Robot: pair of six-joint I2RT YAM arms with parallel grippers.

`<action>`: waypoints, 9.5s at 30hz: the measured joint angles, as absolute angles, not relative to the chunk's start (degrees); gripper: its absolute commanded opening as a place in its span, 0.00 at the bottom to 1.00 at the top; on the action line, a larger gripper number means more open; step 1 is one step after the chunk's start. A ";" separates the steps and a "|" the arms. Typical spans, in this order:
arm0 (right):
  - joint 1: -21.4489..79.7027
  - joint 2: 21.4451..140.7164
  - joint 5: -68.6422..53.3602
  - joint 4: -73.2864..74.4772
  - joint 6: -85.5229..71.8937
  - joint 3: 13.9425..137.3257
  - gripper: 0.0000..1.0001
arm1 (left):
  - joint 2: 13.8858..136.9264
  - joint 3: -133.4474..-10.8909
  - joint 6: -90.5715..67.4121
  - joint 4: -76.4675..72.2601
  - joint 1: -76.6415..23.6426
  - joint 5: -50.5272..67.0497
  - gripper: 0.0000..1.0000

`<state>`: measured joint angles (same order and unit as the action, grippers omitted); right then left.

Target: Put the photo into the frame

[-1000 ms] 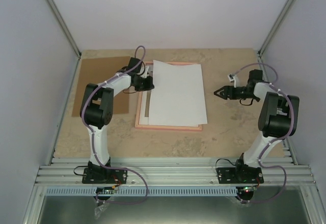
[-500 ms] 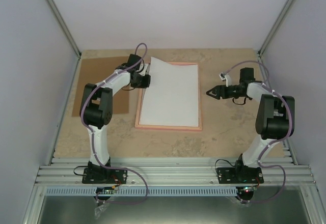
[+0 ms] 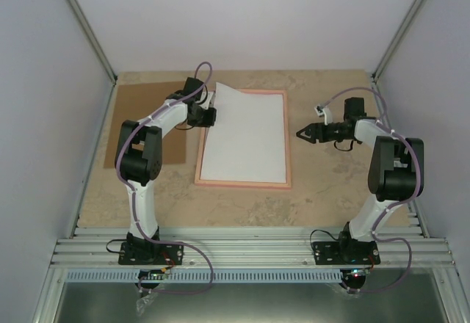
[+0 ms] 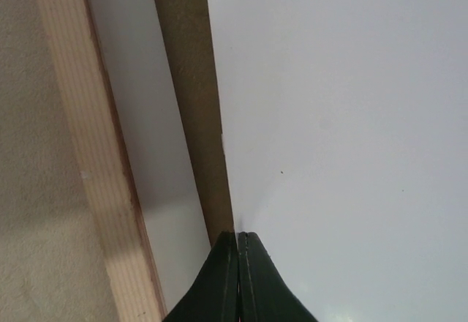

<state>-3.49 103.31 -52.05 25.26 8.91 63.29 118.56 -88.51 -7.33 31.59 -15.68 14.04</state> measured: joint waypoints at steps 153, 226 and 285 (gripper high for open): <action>39.59 140.79 -30.68 11.73 -46.30 111.59 0.92 | 114.52 -73.34 23.57 25.30 22.06 24.45 0.82; 27.51 119.70 -33.67 6.74 -39.07 80.09 0.88 | 112.90 -70.19 11.70 23.83 6.00 33.39 0.84; 28.27 108.47 -29.34 9.17 -36.05 87.20 0.00 | 89.06 -71.70 -0.84 20.45 6.83 31.55 0.99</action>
